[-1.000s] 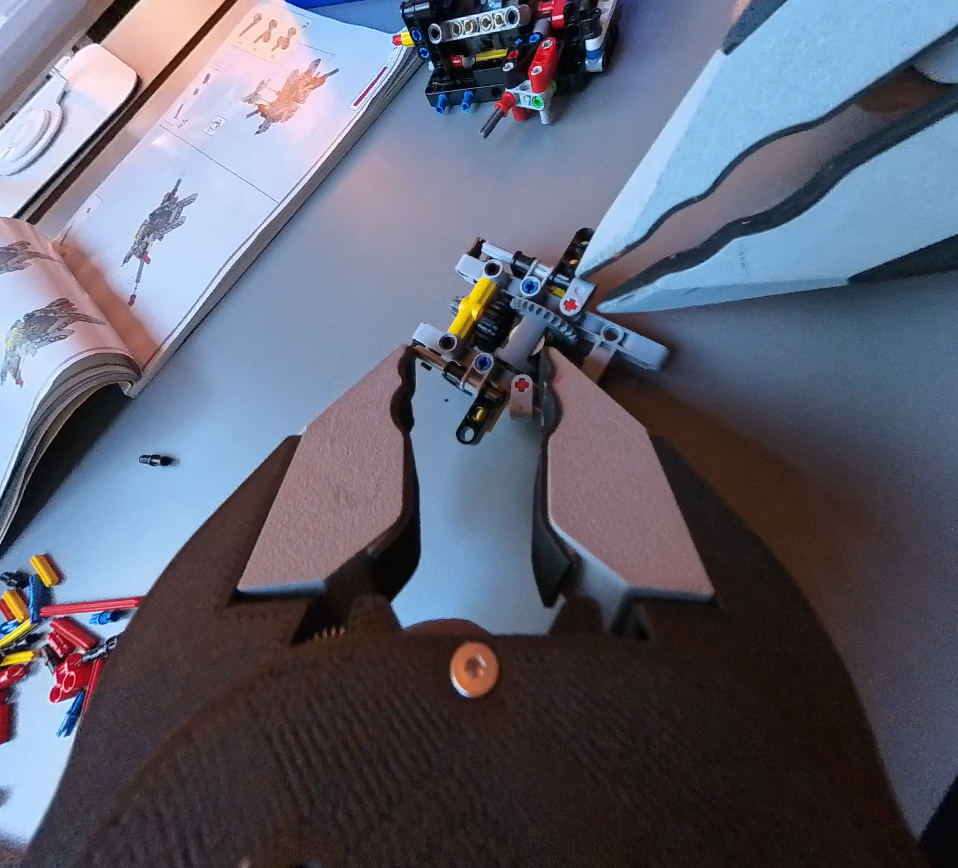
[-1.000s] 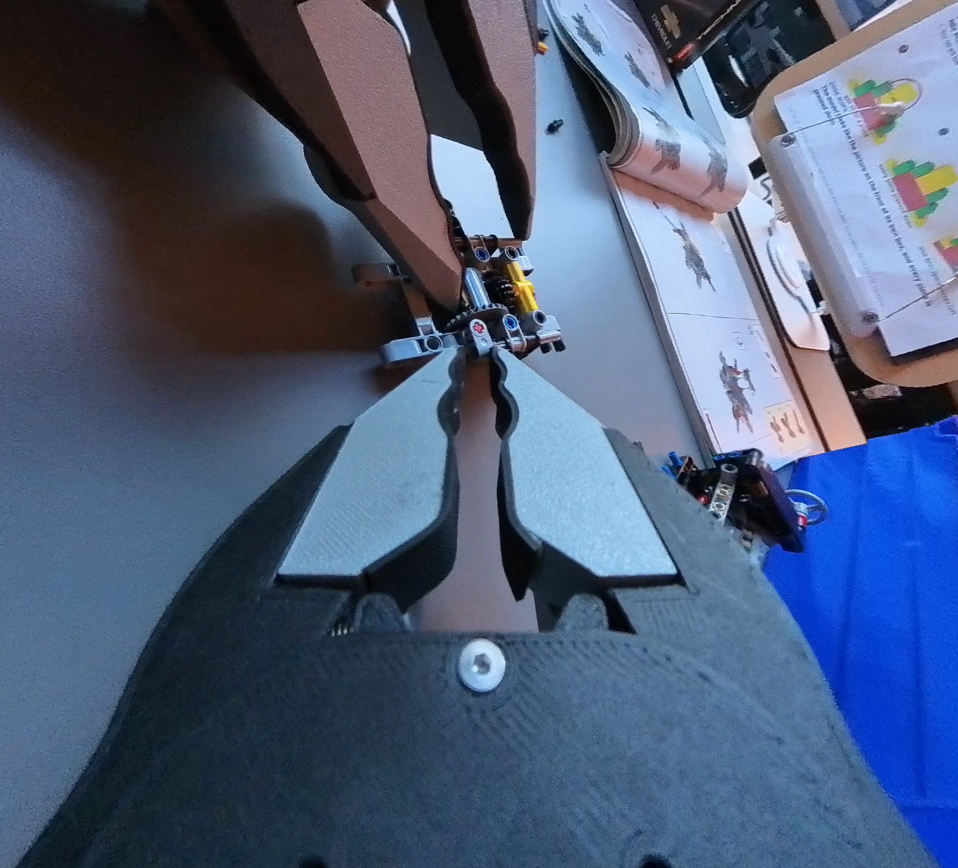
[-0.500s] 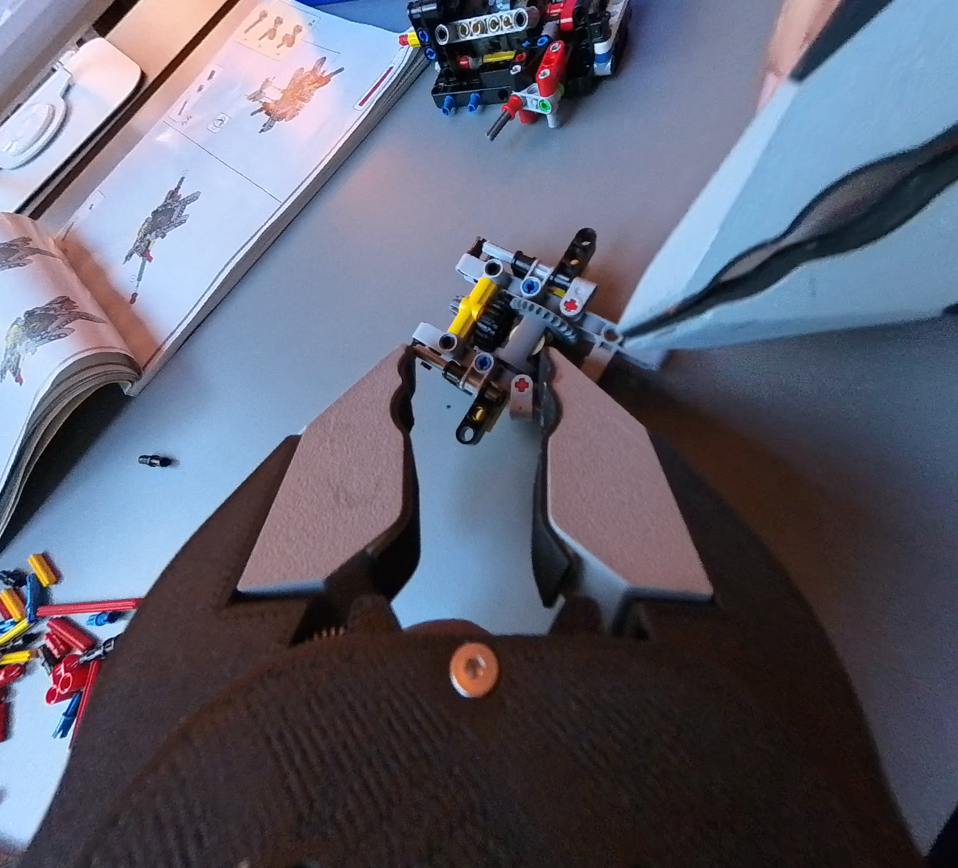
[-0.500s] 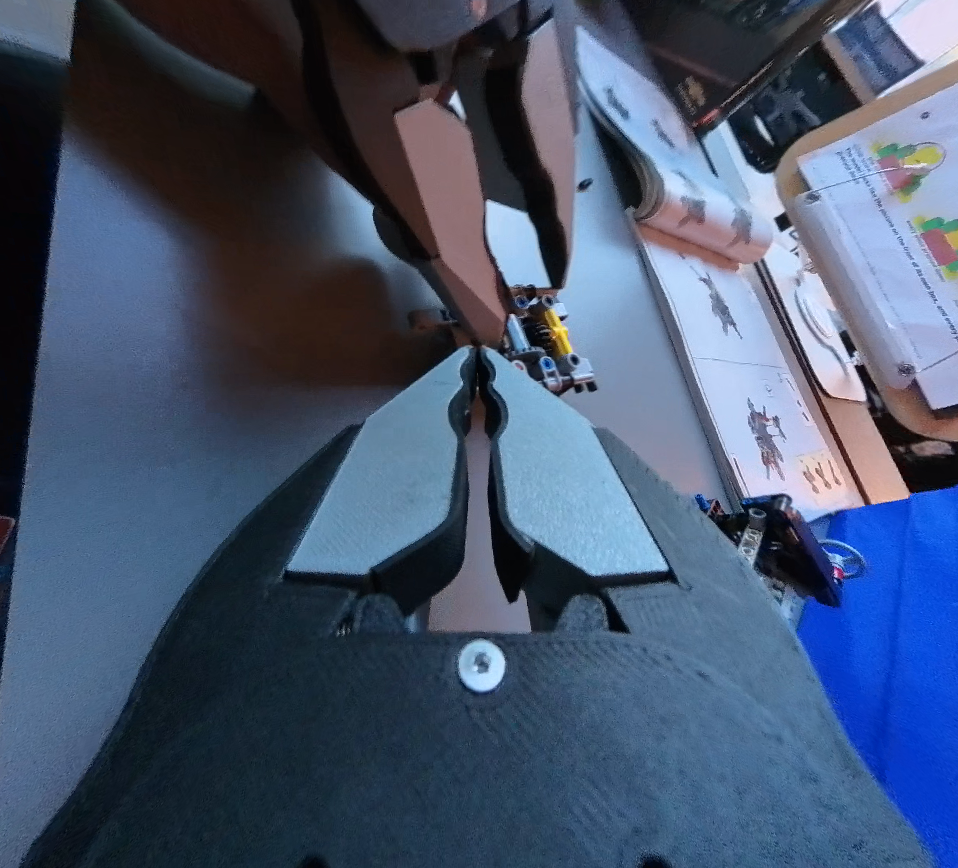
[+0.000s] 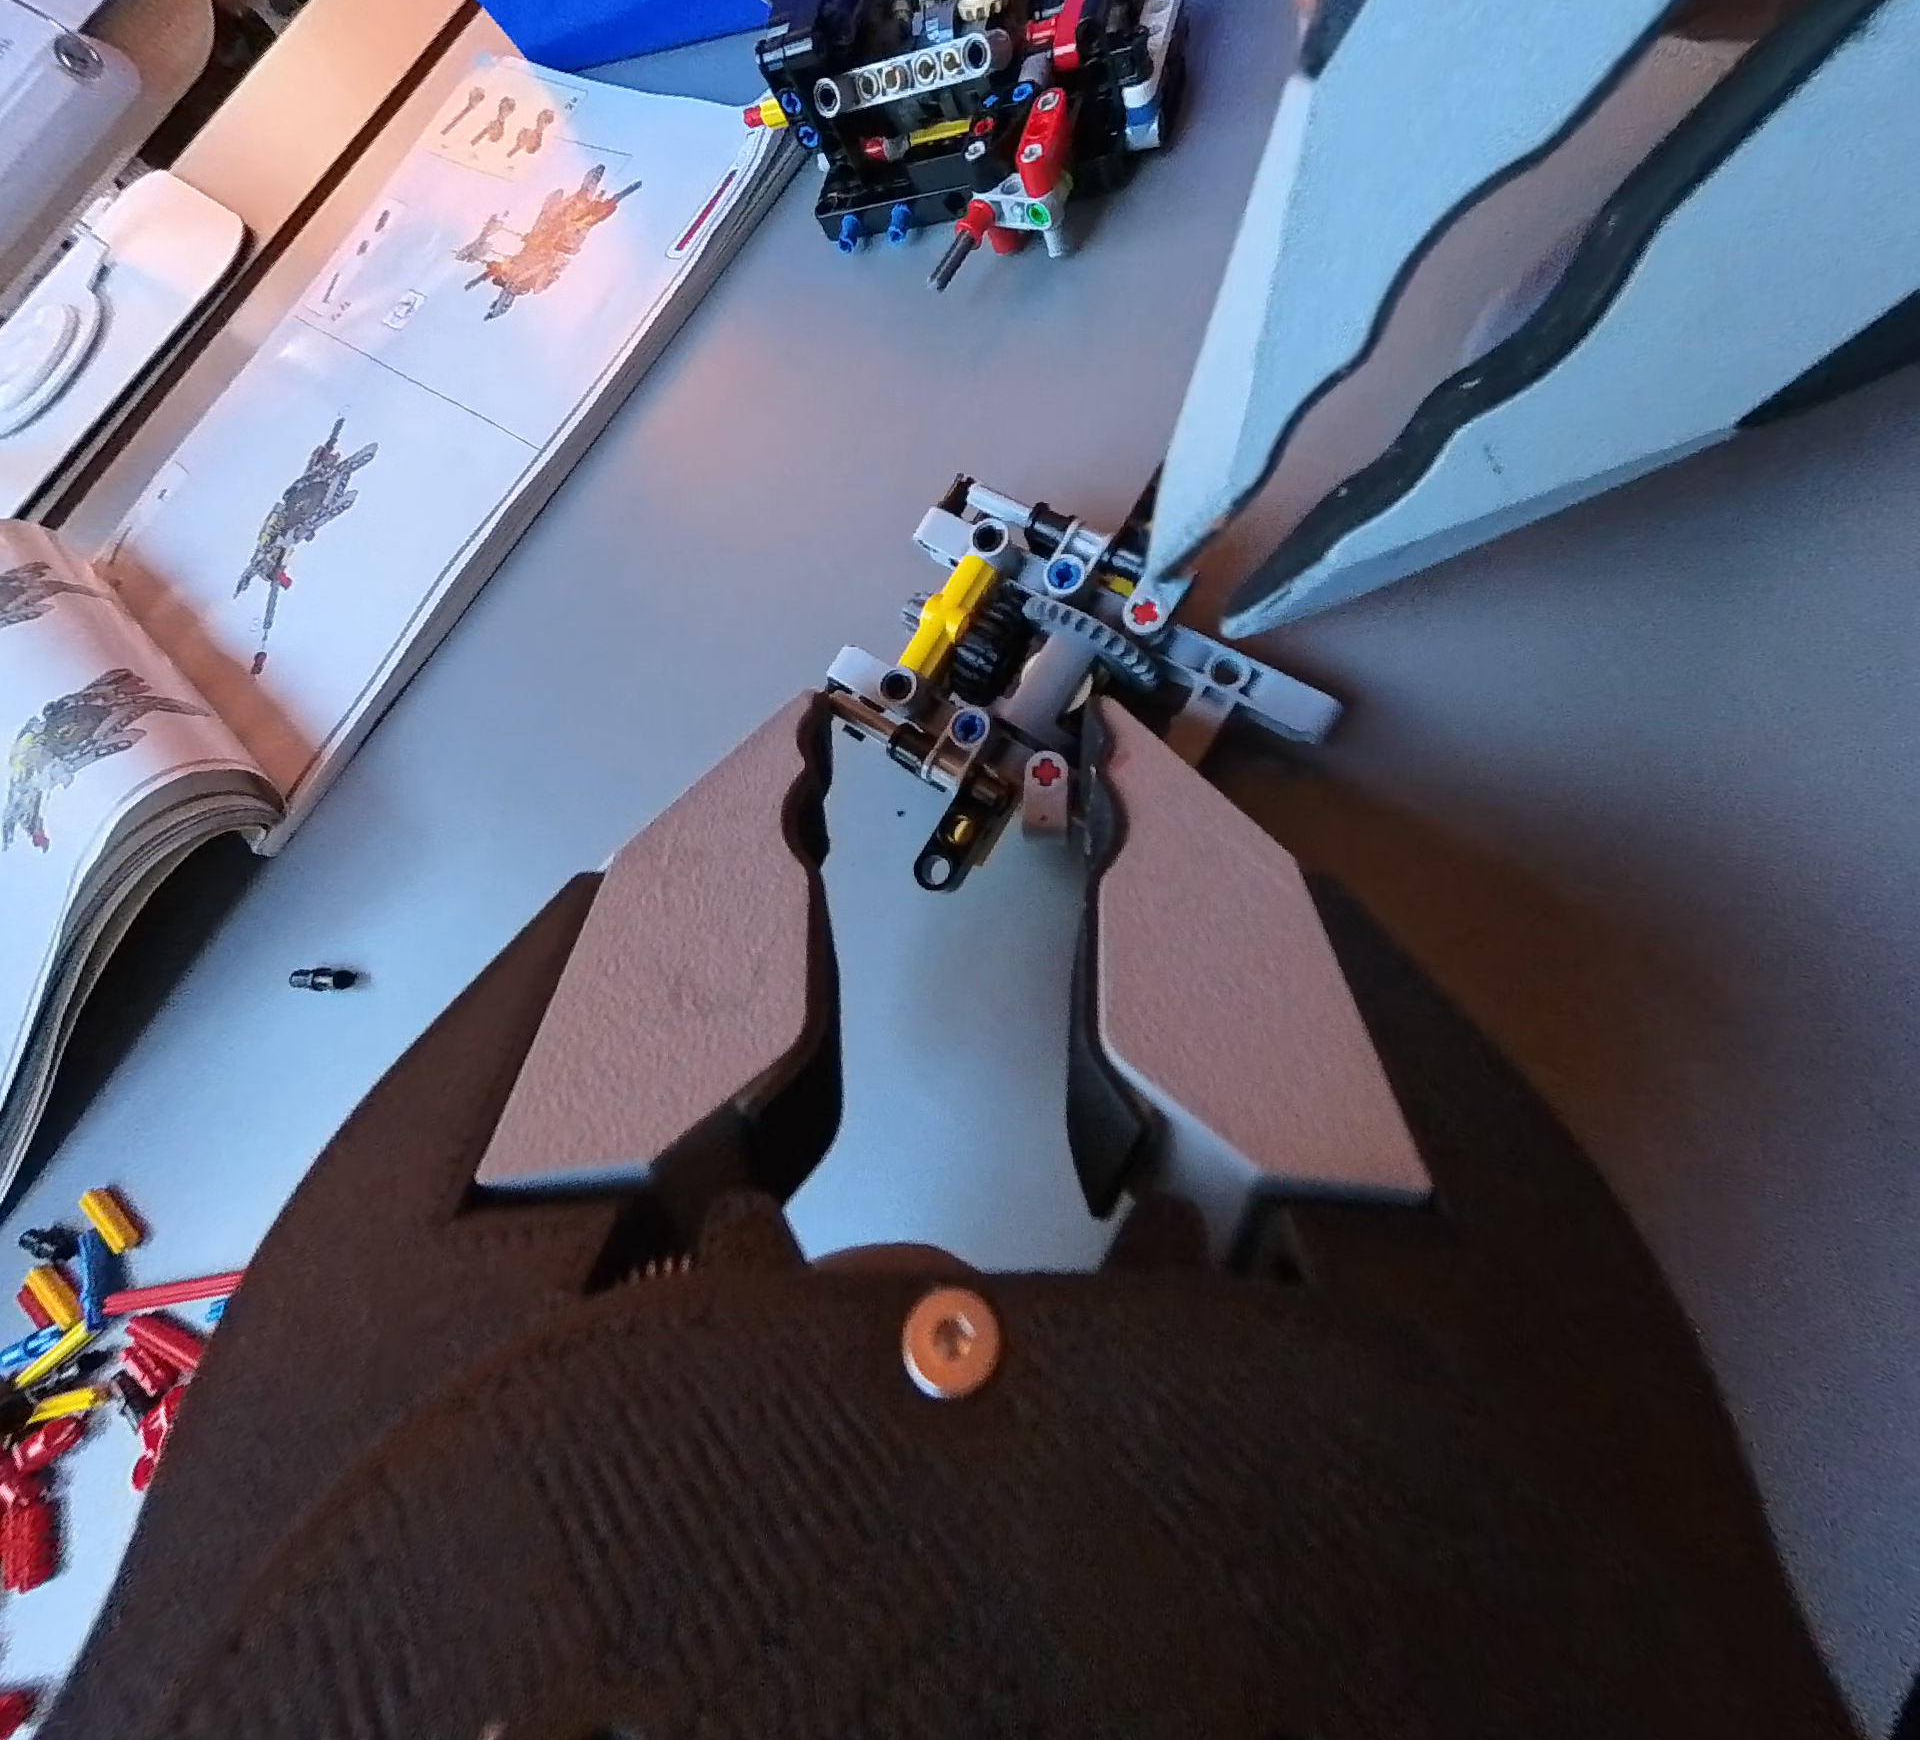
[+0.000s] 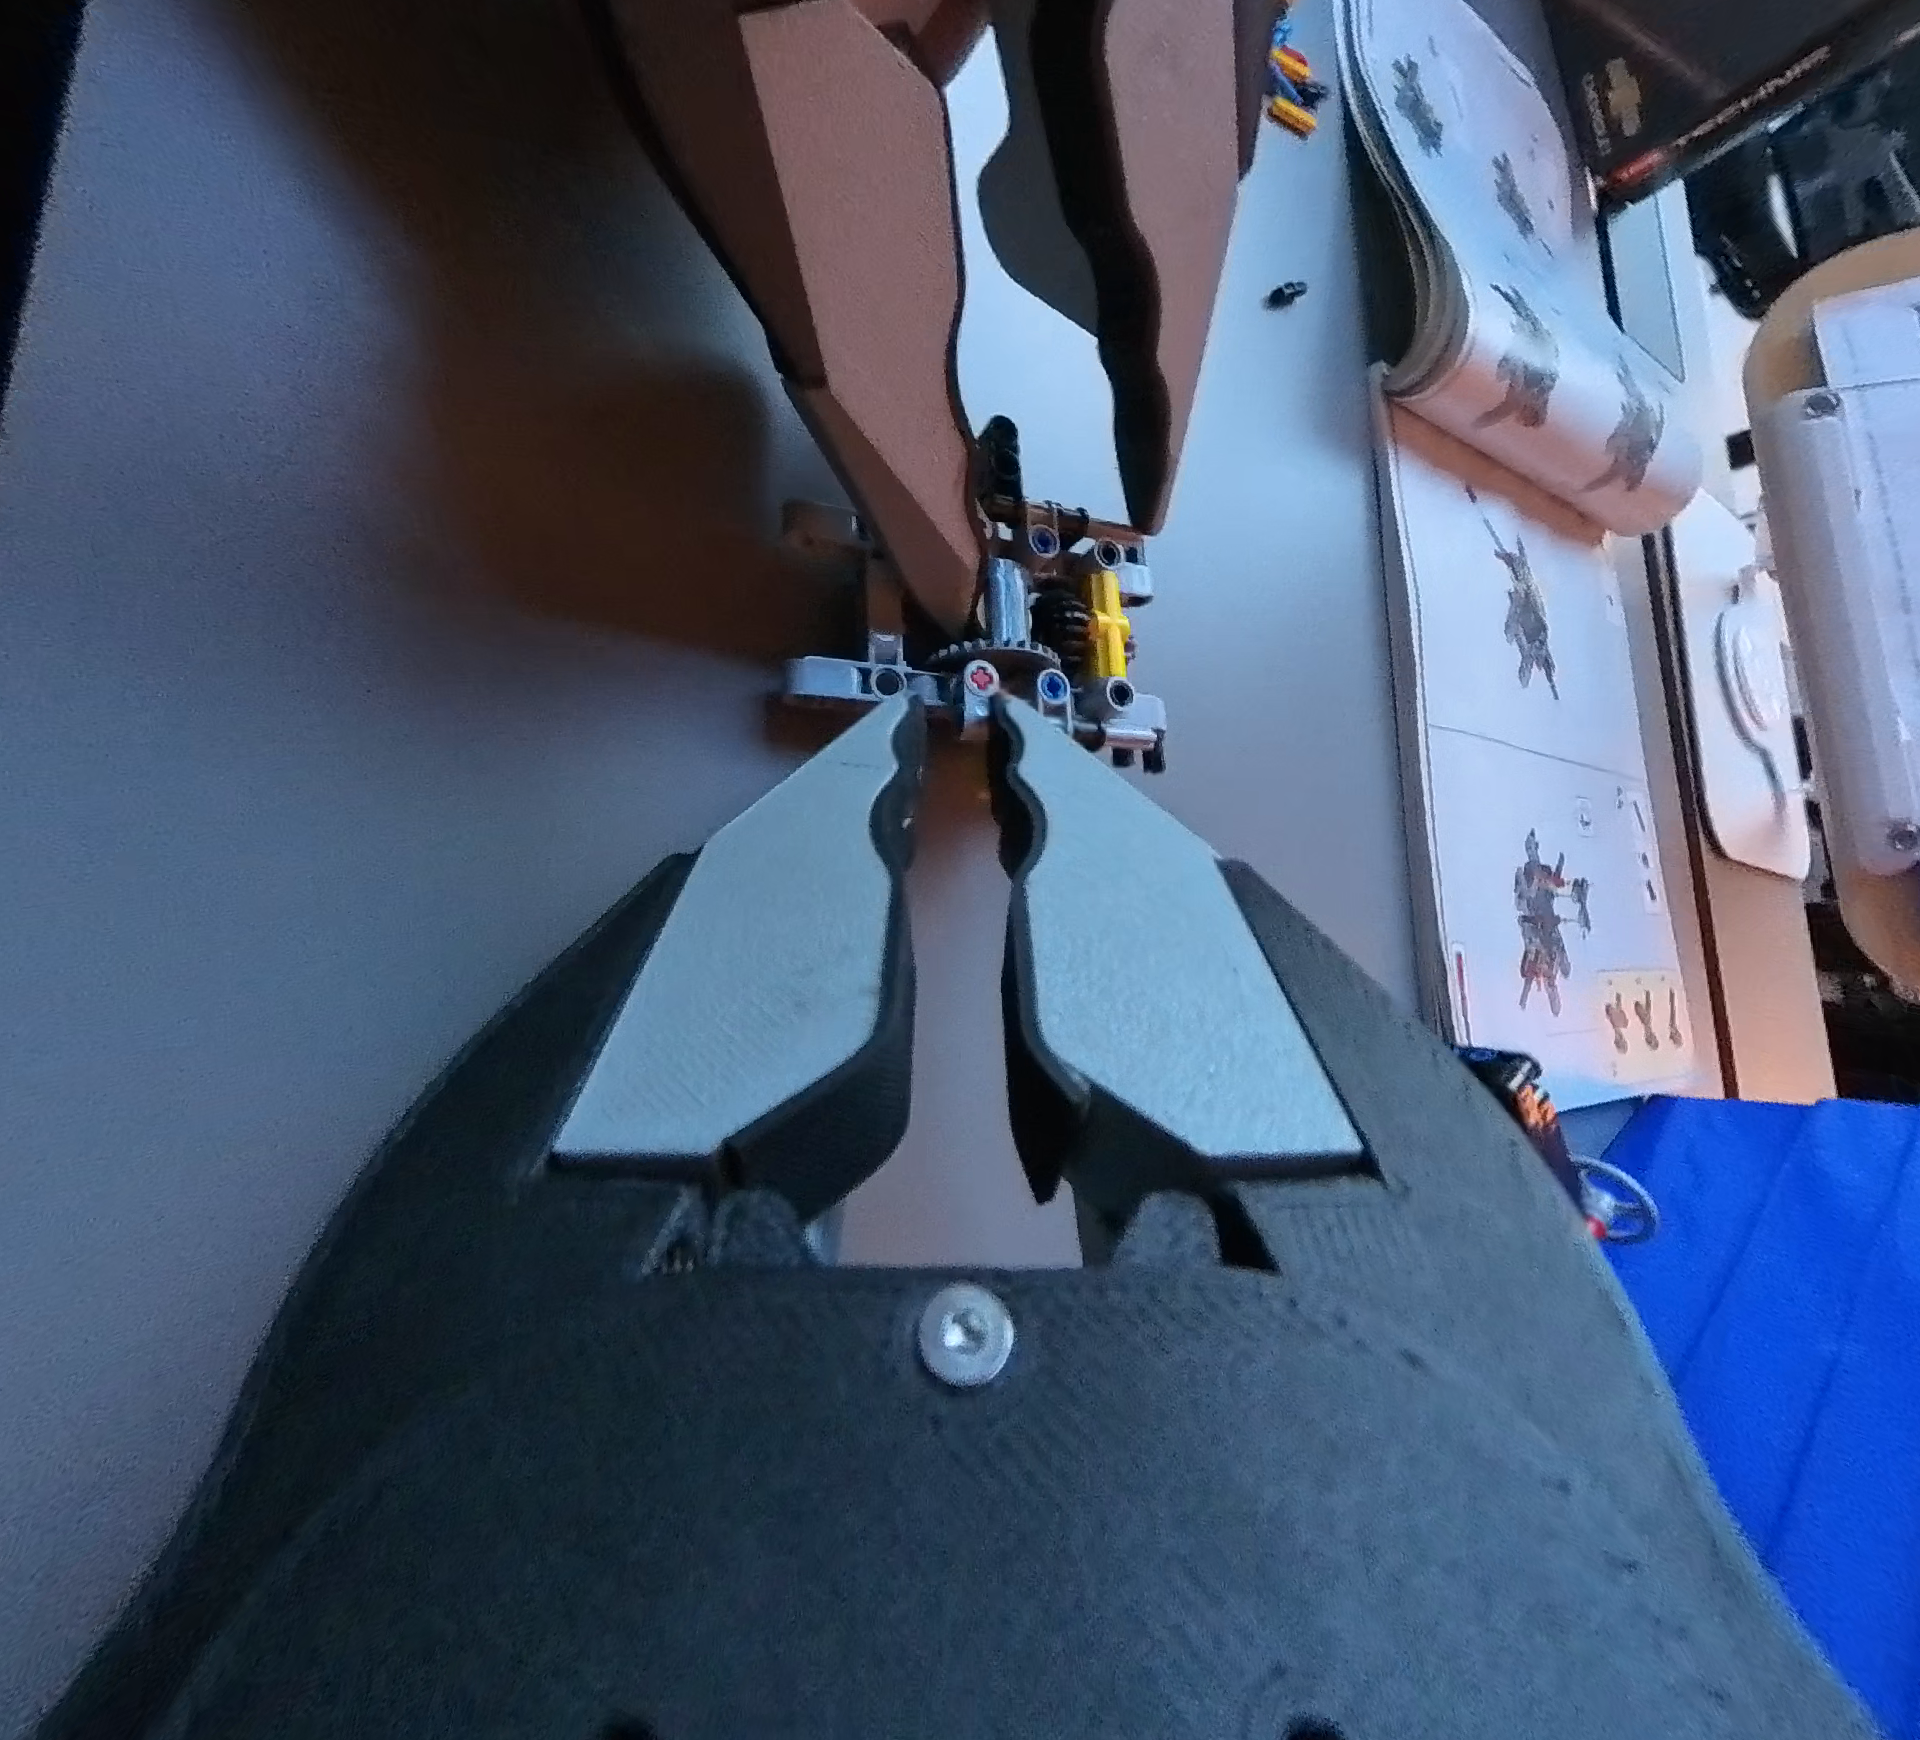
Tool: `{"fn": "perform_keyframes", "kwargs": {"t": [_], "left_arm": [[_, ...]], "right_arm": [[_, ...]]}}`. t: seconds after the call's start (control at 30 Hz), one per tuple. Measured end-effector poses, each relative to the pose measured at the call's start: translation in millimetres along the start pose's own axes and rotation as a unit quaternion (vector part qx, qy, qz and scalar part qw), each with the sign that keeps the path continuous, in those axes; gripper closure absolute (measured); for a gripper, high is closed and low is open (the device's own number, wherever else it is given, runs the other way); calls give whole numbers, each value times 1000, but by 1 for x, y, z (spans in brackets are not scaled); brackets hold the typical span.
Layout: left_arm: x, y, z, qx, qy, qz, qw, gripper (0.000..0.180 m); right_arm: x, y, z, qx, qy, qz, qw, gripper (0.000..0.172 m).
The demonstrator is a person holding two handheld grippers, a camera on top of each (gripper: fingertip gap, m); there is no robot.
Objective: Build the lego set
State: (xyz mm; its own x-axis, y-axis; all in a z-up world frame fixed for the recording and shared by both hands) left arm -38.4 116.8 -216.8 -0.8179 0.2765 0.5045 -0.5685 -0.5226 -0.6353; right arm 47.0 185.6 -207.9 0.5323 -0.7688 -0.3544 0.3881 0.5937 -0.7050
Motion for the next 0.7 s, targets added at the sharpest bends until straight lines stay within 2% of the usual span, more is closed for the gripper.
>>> {"fn": "perform_keyframes", "kwargs": {"t": [0.13,0.33,0.57,0.7], "left_arm": [[-1,0,0,1,-5,-5,1000,135],[-1,0,1,1,-7,-9,1000,135],[-2,-1,0,8,-16,-2,1000,135],[-1,-1,0,11,-18,3,1000,135]], "right_arm": [[-1,-4,-1,19,0,33,999,172],[-3,-8,-4,61,-2,65,996,165],[-4,-11,-7,82,-4,49,995,168],[0,-12,-8,89,33,18,995,168]]}}
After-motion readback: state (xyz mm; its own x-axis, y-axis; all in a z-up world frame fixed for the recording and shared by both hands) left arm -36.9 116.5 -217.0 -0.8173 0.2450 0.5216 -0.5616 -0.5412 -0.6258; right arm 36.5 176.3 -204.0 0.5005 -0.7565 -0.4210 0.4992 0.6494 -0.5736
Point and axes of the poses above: each gripper's, where its closed fingertips meet, z back along the fingers, y out of its underside, x = y × z across the jaws, the point moved 7 cm from there along z, back along the fingers, and after that the axes turned 15 degrees about -z, right-handed, at the moved point
